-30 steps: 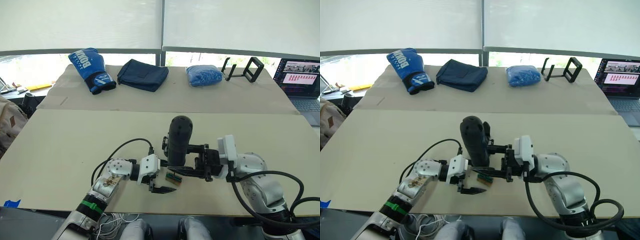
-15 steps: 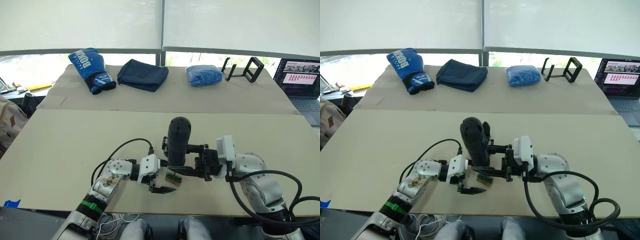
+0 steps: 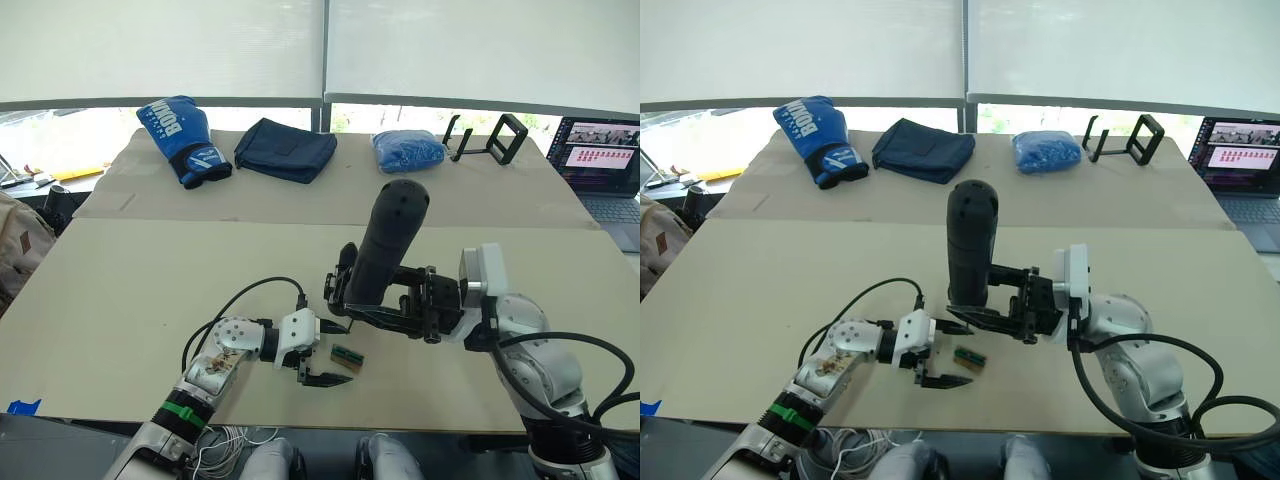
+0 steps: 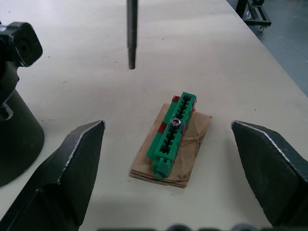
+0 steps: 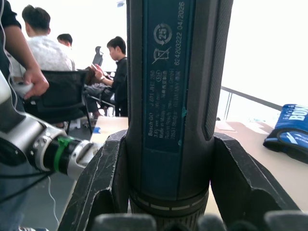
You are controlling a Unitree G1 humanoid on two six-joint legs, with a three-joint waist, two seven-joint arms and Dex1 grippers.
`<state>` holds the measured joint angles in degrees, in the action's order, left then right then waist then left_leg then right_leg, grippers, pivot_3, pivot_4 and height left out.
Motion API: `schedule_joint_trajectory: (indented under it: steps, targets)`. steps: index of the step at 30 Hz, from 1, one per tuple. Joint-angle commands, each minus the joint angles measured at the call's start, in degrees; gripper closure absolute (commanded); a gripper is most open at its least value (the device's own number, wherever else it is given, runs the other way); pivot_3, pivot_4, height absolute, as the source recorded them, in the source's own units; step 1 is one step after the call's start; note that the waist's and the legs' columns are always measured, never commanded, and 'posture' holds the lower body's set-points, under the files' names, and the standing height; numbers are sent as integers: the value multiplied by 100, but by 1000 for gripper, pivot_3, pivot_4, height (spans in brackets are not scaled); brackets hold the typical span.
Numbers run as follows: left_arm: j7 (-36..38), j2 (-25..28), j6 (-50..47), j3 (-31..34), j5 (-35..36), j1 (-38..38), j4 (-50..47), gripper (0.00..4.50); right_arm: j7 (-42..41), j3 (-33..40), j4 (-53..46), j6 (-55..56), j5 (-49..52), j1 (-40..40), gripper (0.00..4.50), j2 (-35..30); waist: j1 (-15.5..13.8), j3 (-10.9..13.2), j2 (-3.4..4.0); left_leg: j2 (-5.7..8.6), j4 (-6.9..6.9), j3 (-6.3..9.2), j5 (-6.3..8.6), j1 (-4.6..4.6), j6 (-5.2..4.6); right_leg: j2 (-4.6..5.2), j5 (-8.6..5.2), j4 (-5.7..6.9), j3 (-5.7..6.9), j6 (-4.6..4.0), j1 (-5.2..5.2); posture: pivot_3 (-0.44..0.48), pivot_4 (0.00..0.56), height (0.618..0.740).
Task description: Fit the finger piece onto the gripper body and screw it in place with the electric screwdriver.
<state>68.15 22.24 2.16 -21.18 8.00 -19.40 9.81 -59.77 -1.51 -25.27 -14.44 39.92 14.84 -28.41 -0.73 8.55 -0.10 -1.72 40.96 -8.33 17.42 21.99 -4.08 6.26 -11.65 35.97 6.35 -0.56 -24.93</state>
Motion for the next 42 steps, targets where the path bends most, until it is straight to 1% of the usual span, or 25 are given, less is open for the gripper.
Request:
schedule_joint_trajectory:
  steps: [1, 6, 16, 42]
  targets:
    - [-12, 20, -195, -179, -143, 206, 261, 71, 49, 51, -318, -155, 262, 42, 2560, -43, 0, 0, 0, 0, 0, 0, 0, 0, 0, 0, 0, 0, 1, 0, 0, 0, 150, 740]
    - [-21, 13, -198, -183, -144, 212, 253, 71, 133, -57, -324, -335, 182, -20, 2560, -36, 0, 0, 0, 0, 0, 0, 1, 1, -2, -2, 0, -1, 1, 0, 0, 0, 150, 740]
    - [-33, -3, -235, -202, -139, 238, 215, 71, -7, -182, -246, -114, -128, -200, 2560, -3, -1, 0, 0, 1, 1, 0, 2, 3, -3, -8, 0, -2, 5, 1, 0, 0, 150, 740]
    - [-49, -18, -234, -212, -148, 265, 220, 71, -85, -134, -104, 120, -355, -113, 2560, 99, -2, 0, 0, 1, 0, 0, 2, 3, -4, -8, -1, -4, 7, 1, 0, 0, 150, 740]
